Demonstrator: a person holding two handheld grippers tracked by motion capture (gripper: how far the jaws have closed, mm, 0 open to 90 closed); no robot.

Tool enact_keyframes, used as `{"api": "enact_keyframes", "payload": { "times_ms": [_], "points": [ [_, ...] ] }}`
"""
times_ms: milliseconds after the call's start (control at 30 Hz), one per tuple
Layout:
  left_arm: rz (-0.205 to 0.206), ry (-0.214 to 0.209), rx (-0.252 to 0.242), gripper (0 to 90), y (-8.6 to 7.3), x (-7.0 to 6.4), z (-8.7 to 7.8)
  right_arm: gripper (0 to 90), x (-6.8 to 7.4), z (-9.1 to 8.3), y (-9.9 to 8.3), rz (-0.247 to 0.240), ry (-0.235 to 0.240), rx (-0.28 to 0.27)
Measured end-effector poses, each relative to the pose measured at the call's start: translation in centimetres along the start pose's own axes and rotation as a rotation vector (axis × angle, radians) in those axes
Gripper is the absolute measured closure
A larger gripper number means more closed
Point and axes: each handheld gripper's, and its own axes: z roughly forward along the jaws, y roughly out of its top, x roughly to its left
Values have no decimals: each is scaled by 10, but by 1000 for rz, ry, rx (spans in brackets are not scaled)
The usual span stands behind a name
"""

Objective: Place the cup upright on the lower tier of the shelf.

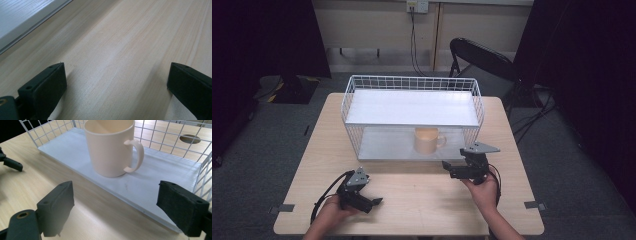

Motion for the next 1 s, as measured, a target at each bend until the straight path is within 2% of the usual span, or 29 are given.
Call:
{"api": "enact_keyframes", "payload": {
  "times_ms": [433, 567, 767, 1000],
  "points": [
    [1, -1, 0, 20, 0, 0, 0, 135, -8, -14, -10, -39, 7, 19],
    [1, 0, 0, 20, 0, 0, 0, 136, -11, -18, -15, -46, -1, 27],
    [1, 0, 0, 20, 0, 0, 0, 136, -18, -27, -22, -40, 13, 37],
    [0, 0, 0, 20, 0, 0, 0, 138, -25, -37, -28, -61, 16, 43]
  ]
}}
